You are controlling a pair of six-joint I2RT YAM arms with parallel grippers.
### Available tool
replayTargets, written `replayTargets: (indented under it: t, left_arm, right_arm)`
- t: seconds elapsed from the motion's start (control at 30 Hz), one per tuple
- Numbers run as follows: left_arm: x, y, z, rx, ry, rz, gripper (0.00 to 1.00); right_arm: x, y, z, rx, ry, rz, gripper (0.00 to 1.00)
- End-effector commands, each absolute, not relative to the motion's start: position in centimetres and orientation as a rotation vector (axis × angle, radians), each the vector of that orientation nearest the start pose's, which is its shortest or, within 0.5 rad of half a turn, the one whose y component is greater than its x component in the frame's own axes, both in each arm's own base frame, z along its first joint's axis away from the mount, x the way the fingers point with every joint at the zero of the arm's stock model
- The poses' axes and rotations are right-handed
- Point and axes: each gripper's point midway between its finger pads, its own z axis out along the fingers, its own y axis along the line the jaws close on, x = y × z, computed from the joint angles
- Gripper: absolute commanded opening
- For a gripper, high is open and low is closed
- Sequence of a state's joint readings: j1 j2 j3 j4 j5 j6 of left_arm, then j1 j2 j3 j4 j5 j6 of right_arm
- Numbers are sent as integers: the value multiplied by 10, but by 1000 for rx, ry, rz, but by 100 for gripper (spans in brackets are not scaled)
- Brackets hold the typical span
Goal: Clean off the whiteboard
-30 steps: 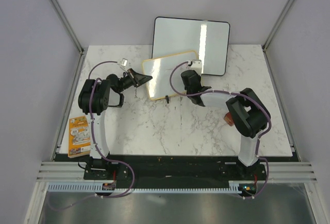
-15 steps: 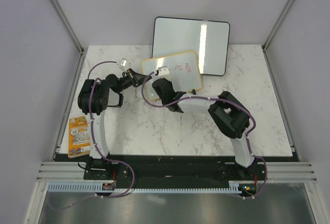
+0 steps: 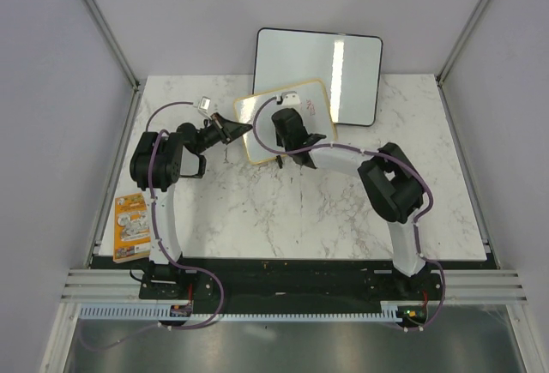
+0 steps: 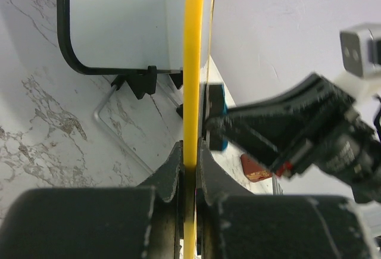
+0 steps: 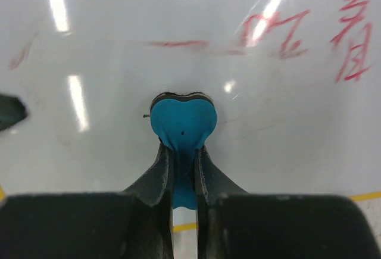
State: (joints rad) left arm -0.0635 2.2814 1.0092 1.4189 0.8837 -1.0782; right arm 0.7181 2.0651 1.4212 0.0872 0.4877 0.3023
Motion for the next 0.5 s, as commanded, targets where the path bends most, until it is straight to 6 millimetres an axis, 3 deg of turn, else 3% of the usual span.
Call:
replayTargets:
  t: [0.0, 0.17, 0.23, 0.47]
  left_arm:
    - [437, -203, 112, 289, 1560, -1531, 2]
    - [436, -203, 111, 292, 1561, -1533, 2]
    - [436, -203, 112, 293, 1560, -1532, 2]
    - [436, -205, 112, 307, 1560, -1538, 2]
  right_arm:
    - [510, 191, 70, 88, 2100, -127, 0]
    - [524, 139, 80, 198, 2087, -132, 0]
    - [530, 134, 86, 197, 2079, -118, 0]
    - [547, 163, 101, 58, 2070, 14, 0]
